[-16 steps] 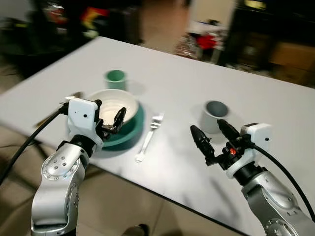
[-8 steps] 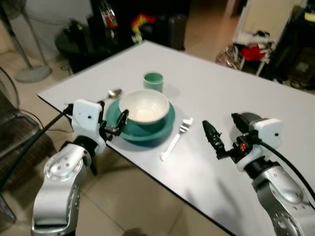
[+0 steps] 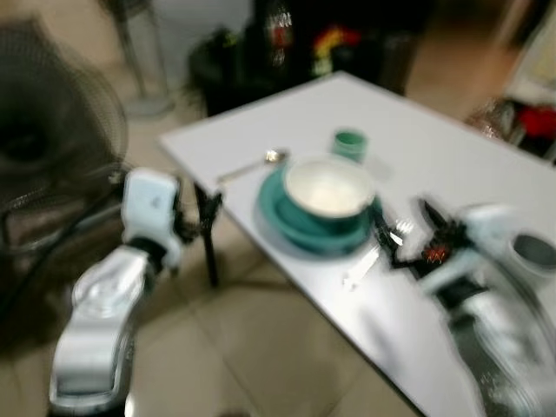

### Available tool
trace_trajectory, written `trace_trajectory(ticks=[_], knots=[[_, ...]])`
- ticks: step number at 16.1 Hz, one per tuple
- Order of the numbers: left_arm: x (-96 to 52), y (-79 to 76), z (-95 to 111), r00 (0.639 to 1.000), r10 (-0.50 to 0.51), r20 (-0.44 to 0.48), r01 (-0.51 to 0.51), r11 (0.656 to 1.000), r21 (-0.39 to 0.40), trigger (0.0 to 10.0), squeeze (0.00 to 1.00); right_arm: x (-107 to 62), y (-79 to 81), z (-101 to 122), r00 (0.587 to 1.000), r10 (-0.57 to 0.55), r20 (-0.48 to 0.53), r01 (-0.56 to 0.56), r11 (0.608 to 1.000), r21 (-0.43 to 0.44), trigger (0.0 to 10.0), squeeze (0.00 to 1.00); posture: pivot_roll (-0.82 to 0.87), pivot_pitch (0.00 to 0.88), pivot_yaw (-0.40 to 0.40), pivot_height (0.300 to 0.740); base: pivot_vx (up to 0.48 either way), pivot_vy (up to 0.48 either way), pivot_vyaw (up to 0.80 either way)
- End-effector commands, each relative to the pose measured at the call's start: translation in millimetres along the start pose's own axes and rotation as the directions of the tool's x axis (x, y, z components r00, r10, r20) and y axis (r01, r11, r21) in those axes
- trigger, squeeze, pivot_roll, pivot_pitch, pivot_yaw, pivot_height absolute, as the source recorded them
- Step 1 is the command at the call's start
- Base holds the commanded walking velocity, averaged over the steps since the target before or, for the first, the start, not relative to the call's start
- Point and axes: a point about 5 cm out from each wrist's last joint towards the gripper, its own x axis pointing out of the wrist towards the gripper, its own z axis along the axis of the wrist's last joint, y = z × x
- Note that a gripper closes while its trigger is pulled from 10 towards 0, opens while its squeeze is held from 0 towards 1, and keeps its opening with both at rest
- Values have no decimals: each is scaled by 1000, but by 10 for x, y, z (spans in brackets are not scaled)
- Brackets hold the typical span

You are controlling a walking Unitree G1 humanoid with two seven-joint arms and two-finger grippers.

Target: Setting the table

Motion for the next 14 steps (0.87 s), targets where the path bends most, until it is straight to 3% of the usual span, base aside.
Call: trace_trajectory(ticks=[1, 5, 8, 11, 14], knots=[[15, -76, 37, 1000, -27, 14, 27, 1000, -1, 10000, 0, -24, -62, -55, 998, -42, -43, 41, 999, -4, 10000, 1000, 67, 0, -18, 740, 0, 0, 800], [33, -83, 43, 1000, -4, 17, 4, 1000, 4, 10000, 0, -32, -86, -91, 995, -69, -68, 67, 997, -26, 10000, 1000, 60, 0, -16, 740, 0, 0, 800], [23, -74, 2, 1000, 15, -5, -15, 1000, 13, 10000, 0, -33, -139, -33, 994, -111, -21, 107, 985, -132, 10000, 1000, 49, 0, -14, 740, 0, 0, 800], [18, -83, -6, 1000, 15, -15, -15, 1000, 19, 10000, 0, -53, -152, 38, 993, -117, 2, 116, 985, -129, 10000, 1000, 42, 0, -11, 740, 0, 0, 800], [-44, -53, -41, 998, 44, -40, -43, 999, 28, 10000, 0, -58, -116, -26, 994, -97, -48, 92, 991, -100, 10000, 1000, 54, 0, -26, 740, 0, 0, 800]])
